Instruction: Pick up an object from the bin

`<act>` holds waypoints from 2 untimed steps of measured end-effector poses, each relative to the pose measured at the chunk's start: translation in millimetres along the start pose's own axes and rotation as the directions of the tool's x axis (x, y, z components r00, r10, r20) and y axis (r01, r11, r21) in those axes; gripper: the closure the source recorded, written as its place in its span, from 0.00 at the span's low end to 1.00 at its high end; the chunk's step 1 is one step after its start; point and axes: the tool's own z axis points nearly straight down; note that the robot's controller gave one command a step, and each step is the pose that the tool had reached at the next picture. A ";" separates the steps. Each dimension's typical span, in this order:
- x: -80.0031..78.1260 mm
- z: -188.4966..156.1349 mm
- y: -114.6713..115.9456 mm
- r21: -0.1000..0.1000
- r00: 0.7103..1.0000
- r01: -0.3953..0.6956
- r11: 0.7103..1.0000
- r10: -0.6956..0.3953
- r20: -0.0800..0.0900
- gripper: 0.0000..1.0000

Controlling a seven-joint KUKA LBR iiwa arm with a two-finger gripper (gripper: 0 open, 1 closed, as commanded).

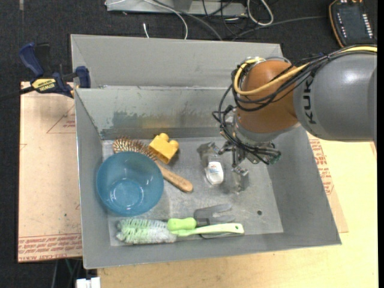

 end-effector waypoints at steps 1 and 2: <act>-9.9 28.9 -15.2 0.010 0.987 -0.162 0.987 0.162 0.008 0.00; -5.5 27.9 -15.3 0.004 0.999 -0.045 0.999 0.045 0.007 1.00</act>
Offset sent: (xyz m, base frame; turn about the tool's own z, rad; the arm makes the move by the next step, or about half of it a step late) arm 0.0125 -0.0091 -0.0290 0.0408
